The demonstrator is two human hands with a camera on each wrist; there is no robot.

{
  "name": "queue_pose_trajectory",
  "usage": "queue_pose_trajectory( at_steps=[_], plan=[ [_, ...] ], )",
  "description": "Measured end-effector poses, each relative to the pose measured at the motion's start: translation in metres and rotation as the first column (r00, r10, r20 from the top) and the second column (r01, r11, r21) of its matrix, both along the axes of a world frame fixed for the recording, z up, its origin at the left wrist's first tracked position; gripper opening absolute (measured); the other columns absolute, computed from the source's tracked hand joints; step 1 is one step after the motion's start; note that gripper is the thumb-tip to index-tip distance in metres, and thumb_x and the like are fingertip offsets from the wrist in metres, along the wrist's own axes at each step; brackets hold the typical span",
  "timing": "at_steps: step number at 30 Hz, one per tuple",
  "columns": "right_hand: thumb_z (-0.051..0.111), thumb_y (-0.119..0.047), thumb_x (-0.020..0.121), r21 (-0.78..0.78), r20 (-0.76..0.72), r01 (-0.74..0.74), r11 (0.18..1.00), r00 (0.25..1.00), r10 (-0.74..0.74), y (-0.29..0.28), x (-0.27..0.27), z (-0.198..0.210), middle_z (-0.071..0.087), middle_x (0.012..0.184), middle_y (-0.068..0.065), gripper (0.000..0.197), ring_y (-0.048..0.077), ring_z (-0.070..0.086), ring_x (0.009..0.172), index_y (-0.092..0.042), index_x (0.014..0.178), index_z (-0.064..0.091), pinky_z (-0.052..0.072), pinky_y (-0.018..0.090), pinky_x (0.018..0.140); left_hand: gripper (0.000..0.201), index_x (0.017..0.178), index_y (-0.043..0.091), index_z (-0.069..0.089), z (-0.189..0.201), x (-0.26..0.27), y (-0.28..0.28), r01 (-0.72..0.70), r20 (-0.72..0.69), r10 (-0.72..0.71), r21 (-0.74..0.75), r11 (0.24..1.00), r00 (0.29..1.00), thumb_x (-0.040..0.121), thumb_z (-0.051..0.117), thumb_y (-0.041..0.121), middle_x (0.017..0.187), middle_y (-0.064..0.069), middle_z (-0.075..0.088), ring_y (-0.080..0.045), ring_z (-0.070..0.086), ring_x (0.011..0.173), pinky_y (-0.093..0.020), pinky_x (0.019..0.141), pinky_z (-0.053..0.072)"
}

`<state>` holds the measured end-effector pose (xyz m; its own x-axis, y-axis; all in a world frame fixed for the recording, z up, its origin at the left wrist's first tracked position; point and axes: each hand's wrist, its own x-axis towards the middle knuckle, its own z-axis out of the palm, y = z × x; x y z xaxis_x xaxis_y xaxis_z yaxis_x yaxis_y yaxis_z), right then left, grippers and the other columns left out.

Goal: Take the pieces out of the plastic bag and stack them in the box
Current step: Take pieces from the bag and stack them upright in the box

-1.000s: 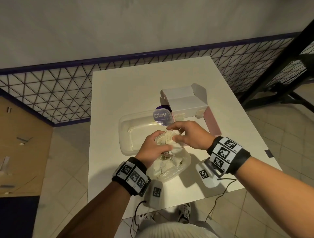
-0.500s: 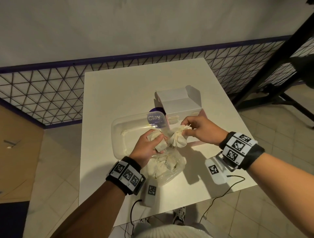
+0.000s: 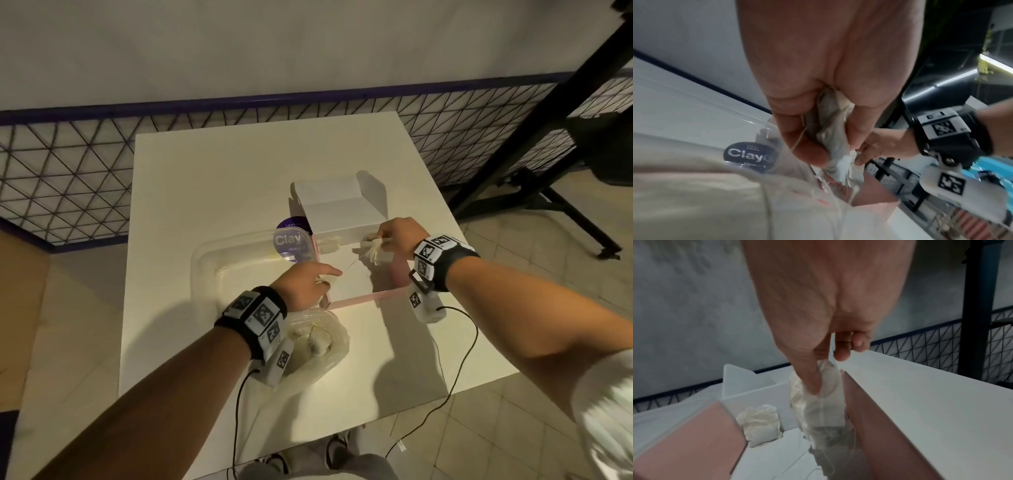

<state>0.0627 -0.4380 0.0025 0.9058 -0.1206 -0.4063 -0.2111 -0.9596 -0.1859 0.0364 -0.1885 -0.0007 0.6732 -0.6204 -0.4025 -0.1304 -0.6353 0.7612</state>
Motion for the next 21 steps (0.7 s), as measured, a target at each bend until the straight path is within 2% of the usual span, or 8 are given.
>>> queue_pose_trajectory(
  at_steps=[2, 4, 8, 12, 15, 19, 21],
  plan=[
    [0.060, -0.015, 0.081, -0.037, -0.054, -0.024, 0.999, 0.998, 0.022, 0.001, 0.007, -0.006, 0.067, 0.110, 0.011, 0.023, 0.031, 0.061, 0.101, -0.017, 0.102, 0.069, 0.041, 0.026, 0.076, 0.037, 0.129, 0.018, 0.058, -0.009, -0.002, -0.005, 0.087, -0.001, -0.087, 0.056, 0.995, 0.996, 0.094, 0.051, 0.010, 0.131, -0.007, 0.059, -0.019, 0.054, 0.121, -0.022, 0.105, 0.036],
    [0.060, -0.021, 0.082, -0.077, -0.117, -0.061, 0.995, 0.992, 0.051, 0.003, 0.011, -0.011, 0.065, 0.110, 0.008, 0.022, 0.030, 0.061, 0.101, -0.020, 0.102, 0.069, 0.043, 0.028, 0.076, 0.037, 0.128, 0.017, 0.059, -0.019, -0.005, -0.008, 0.151, 0.024, -0.155, 0.119, 0.981, 0.988, 0.093, 0.050, 0.011, 0.136, -0.005, 0.055, -0.019, 0.047, 0.128, -0.023, 0.109, 0.029],
    [0.058, -0.026, 0.086, -0.156, -0.193, -0.148, 0.977, 0.974, 0.117, 0.006, 0.020, -0.024, 0.062, 0.119, 0.008, 0.024, 0.030, 0.059, 0.107, -0.021, 0.109, 0.067, 0.048, 0.036, 0.089, 0.037, 0.130, 0.017, 0.058, -0.027, -0.009, -0.011, 0.145, 0.044, -0.154, 0.167, 0.975, 0.987, 0.095, 0.045, 0.011, 0.139, -0.003, 0.053, -0.018, 0.043, 0.130, -0.021, 0.109, 0.023],
    [0.057, -0.026, 0.087, -0.248, -0.202, -0.204, 0.947, 0.967, 0.156, 0.008, 0.027, -0.030, 0.063, 0.115, 0.007, 0.024, 0.029, 0.062, 0.102, -0.020, 0.108, 0.065, 0.050, 0.036, 0.086, 0.039, 0.134, 0.014, 0.053, -0.022, -0.010, -0.013, 0.141, 0.048, -0.152, 0.175, 0.974, 0.987, 0.096, 0.042, 0.010, 0.141, -0.005, 0.051, -0.020, 0.043, 0.131, -0.019, 0.108, 0.023],
    [0.056, -0.029, 0.085, -0.253, -0.119, -0.196, 0.947, 0.978, 0.171, 0.006, 0.027, -0.033, 0.063, 0.113, 0.005, 0.028, 0.027, 0.062, 0.101, -0.028, 0.113, 0.063, 0.052, 0.038, 0.084, 0.039, 0.133, 0.015, 0.054, -0.020, -0.010, -0.013, 0.129, 0.034, -0.137, 0.171, 0.977, 0.990, 0.096, 0.043, 0.009, 0.140, -0.005, 0.052, -0.021, 0.046, 0.129, -0.021, 0.107, 0.028],
    [0.053, -0.019, 0.089, -0.302, 0.034, -0.173, 0.937, 0.981, 0.192, 0.008, 0.019, -0.033, 0.047, 0.119, 0.012, 0.035, 0.034, 0.054, 0.105, -0.016, 0.124, 0.046, 0.050, 0.044, 0.076, 0.040, 0.133, 0.016, 0.055, -0.018, -0.009, -0.015, 0.121, 0.017, -0.126, 0.171, 0.978, 0.992, 0.095, 0.044, 0.009, 0.138, -0.006, 0.053, -0.022, 0.047, 0.128, -0.024, 0.106, 0.030],
    [0.055, -0.016, 0.087, -0.308, 0.056, -0.184, 0.933, 0.976, 0.211, 0.010, 0.014, -0.034, 0.047, 0.118, 0.014, 0.037, 0.035, 0.053, 0.105, -0.013, 0.122, 0.044, 0.048, 0.043, 0.072, 0.040, 0.133, 0.017, 0.055, -0.019, -0.009, -0.015, 0.127, 0.012, -0.131, 0.177, 0.976, 0.991, 0.095, 0.044, 0.009, 0.138, -0.006, 0.053, -0.023, 0.047, 0.128, -0.025, 0.106, 0.031]
  ],
)
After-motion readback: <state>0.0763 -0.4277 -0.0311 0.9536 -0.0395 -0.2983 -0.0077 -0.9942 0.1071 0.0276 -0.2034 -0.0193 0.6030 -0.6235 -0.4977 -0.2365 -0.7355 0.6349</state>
